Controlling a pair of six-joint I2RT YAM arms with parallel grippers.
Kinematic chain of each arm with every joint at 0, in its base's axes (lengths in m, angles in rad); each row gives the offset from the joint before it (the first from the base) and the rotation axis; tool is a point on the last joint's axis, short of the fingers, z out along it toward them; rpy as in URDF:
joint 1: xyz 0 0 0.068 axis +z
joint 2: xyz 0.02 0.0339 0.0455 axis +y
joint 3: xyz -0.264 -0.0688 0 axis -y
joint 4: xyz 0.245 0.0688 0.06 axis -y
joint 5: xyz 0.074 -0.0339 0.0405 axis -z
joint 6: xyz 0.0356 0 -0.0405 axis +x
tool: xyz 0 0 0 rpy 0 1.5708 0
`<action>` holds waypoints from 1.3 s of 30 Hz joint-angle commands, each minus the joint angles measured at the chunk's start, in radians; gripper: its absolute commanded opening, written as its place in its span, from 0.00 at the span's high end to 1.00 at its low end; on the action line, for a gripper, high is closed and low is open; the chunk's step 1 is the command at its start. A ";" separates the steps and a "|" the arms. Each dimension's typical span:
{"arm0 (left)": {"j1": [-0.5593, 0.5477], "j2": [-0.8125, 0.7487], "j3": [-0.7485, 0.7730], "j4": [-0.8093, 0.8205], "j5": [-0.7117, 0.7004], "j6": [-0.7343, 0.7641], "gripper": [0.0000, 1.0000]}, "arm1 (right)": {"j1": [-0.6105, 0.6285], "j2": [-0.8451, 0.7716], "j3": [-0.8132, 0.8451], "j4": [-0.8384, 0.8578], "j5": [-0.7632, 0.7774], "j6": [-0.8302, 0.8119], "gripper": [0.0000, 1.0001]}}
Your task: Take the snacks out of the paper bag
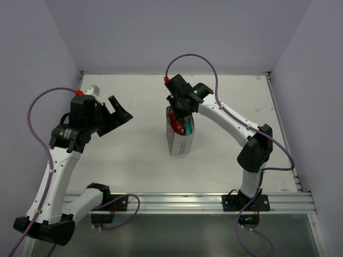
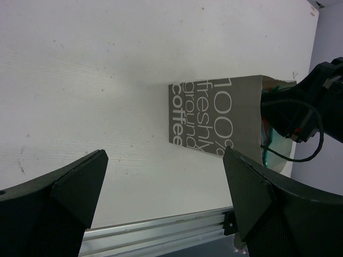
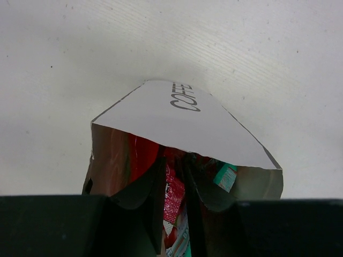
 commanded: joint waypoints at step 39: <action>-0.007 -0.063 -0.053 0.013 0.020 -0.029 0.01 | -0.086 -0.241 0.363 -0.015 0.203 0.050 1.00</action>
